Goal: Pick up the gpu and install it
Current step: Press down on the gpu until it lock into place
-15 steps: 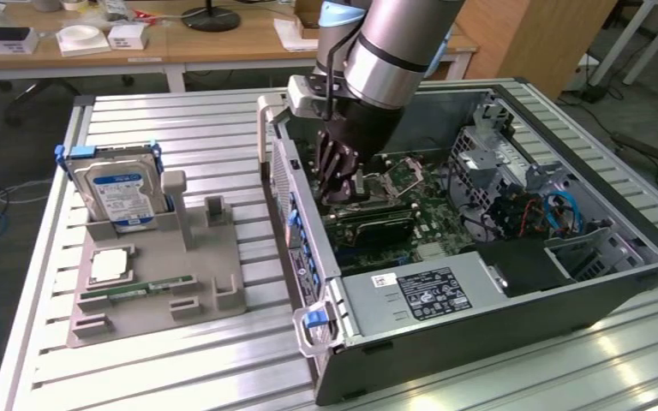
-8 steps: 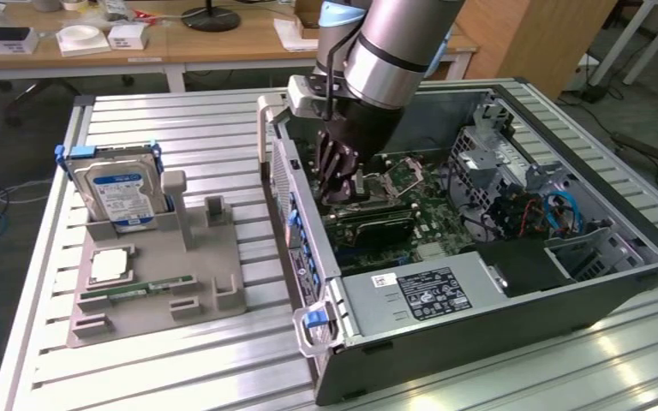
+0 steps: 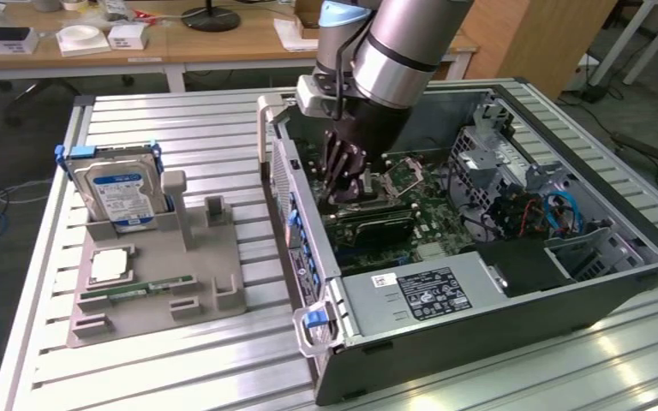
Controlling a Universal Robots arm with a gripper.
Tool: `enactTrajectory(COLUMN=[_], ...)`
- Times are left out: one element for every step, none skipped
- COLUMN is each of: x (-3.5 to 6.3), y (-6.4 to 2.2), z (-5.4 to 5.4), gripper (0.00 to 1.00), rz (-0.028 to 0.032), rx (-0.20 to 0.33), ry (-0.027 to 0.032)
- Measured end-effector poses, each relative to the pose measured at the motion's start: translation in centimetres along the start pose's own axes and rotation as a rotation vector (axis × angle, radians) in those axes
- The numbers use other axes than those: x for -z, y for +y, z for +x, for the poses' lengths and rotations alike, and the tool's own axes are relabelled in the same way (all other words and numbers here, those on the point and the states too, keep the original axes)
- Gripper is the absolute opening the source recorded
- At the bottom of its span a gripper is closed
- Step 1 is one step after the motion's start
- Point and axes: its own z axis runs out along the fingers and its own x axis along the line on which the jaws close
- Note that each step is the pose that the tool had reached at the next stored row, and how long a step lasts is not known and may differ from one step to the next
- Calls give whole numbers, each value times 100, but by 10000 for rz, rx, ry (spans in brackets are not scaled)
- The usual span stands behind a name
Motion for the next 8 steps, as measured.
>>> enactTrajectory(x=[2,3,3,3,2,2,2,2], y=[-7,-11,-13,-13,-13,-13,-13,-13], z=[0,1,4,12,24,40,50,55], gripper=[10,10,10,10,10,10,10,10], rz=[0,0,0,0,1,0,0,1], rx=[0,-1,-1,-1,0,-1,-1,-1], ry=[0,0,-2,-2,-2,-1,-1,-1])
